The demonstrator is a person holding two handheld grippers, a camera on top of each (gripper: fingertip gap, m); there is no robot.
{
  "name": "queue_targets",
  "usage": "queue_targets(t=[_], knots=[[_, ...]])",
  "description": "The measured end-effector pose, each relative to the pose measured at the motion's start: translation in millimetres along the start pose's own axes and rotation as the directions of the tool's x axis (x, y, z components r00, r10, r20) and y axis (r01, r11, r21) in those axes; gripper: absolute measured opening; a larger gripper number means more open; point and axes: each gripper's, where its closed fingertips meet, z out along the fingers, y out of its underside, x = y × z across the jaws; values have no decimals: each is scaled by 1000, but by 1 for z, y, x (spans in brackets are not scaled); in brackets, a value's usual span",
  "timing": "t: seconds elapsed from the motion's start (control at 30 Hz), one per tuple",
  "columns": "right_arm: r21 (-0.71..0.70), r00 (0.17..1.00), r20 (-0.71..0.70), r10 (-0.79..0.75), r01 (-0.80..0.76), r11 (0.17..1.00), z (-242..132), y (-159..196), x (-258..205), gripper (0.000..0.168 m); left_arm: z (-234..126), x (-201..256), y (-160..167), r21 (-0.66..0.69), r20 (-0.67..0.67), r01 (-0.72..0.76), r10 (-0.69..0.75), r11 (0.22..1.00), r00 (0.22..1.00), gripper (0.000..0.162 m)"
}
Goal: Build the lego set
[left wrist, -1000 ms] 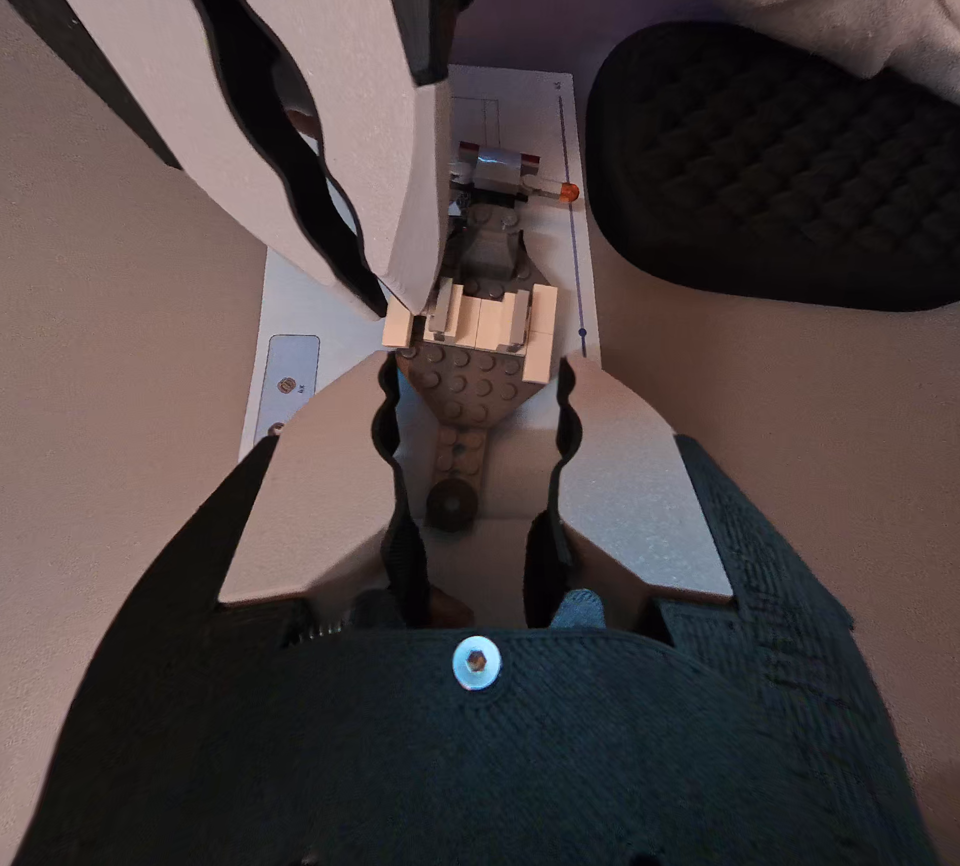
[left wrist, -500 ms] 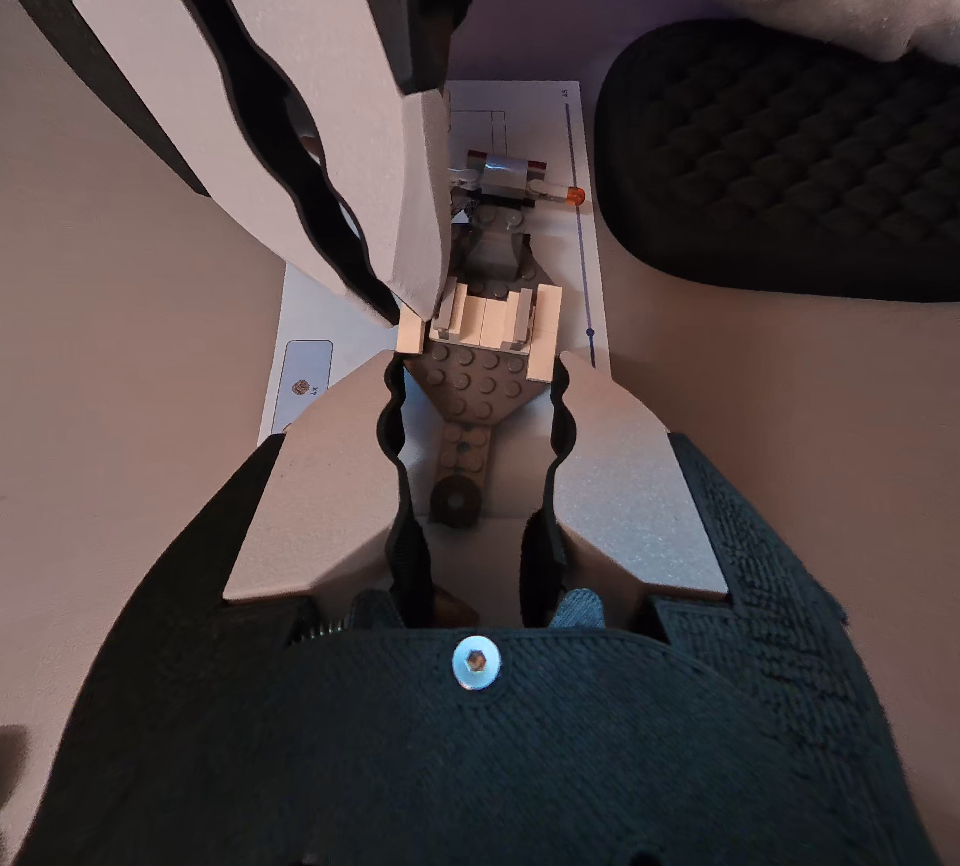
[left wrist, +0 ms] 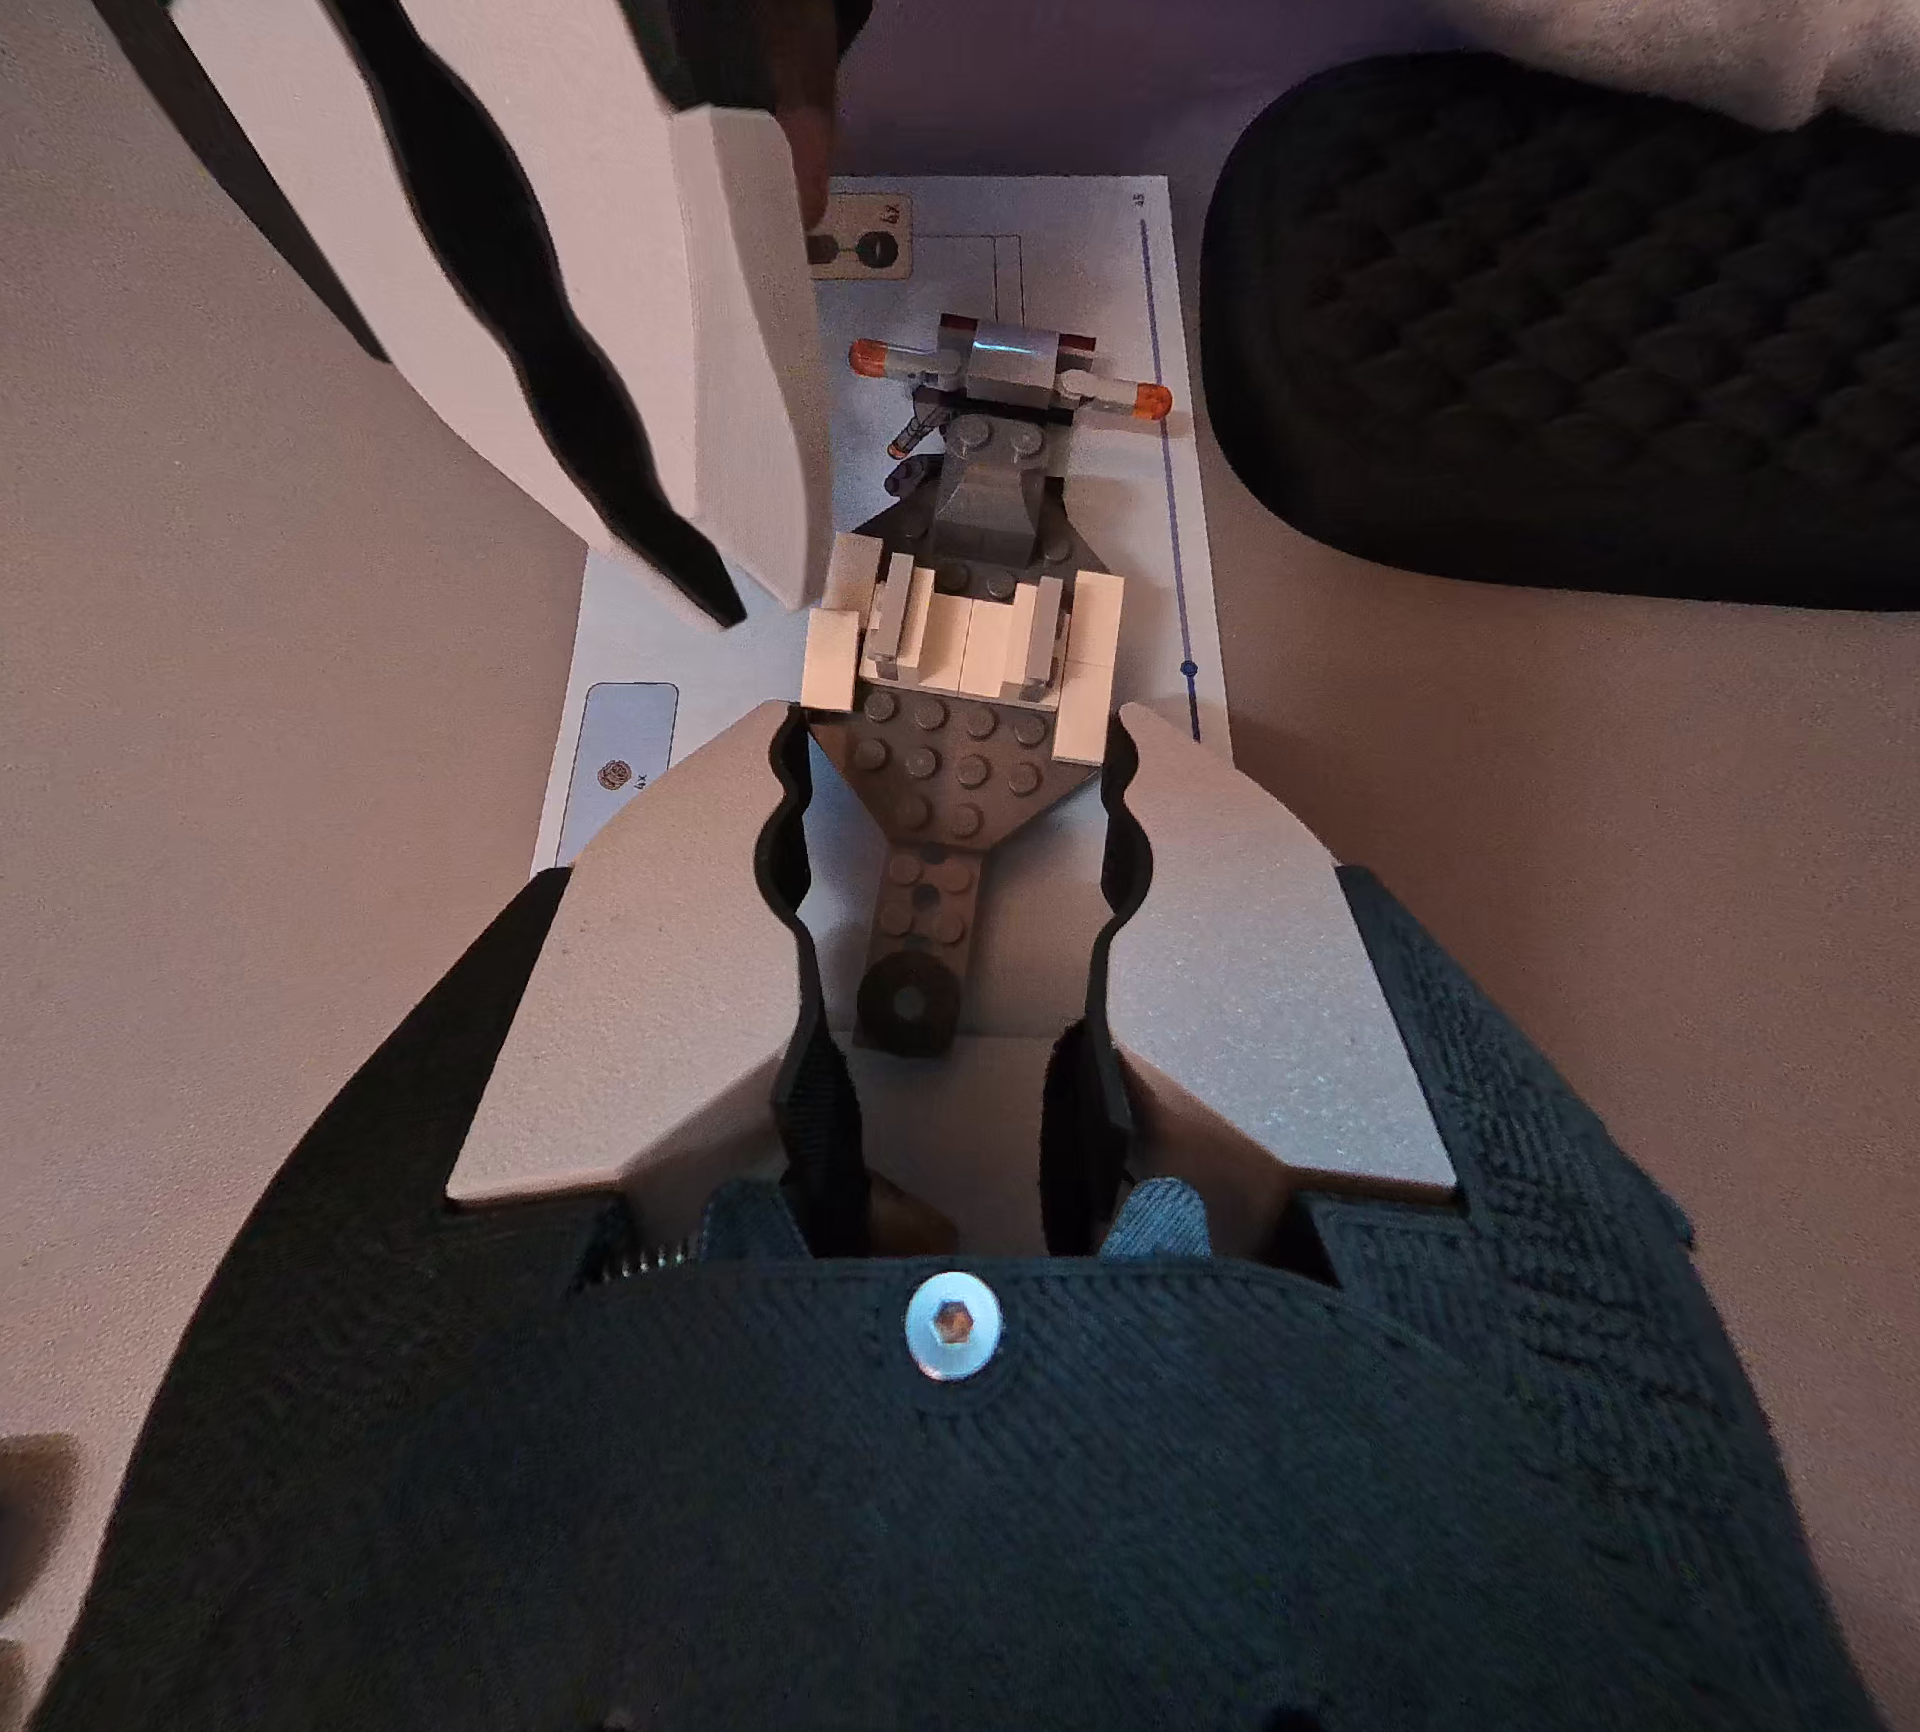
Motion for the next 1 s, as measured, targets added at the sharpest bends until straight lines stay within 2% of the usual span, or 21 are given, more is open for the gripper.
queue_targets(t=[0.1,0.37,0.7,1.0], knots=[[15,988,119,98,-101,995,4,1,-4,15,0,0,0,-1,3,-5,5,1000,1000,54],[47,933,254,256,-277,960,6,4,1,19,0,0,1,-3,6,-12,12,1000,1000,54],[6,916,296,271,-285,958,11,10,-2,9,0,-1,1,-2,14,-15,15,1000,1000,54],[-8,910,321,264,-276,961,11,11,-4,9,0,-1,1,-5,13,-15,15,1000,1000,56]])
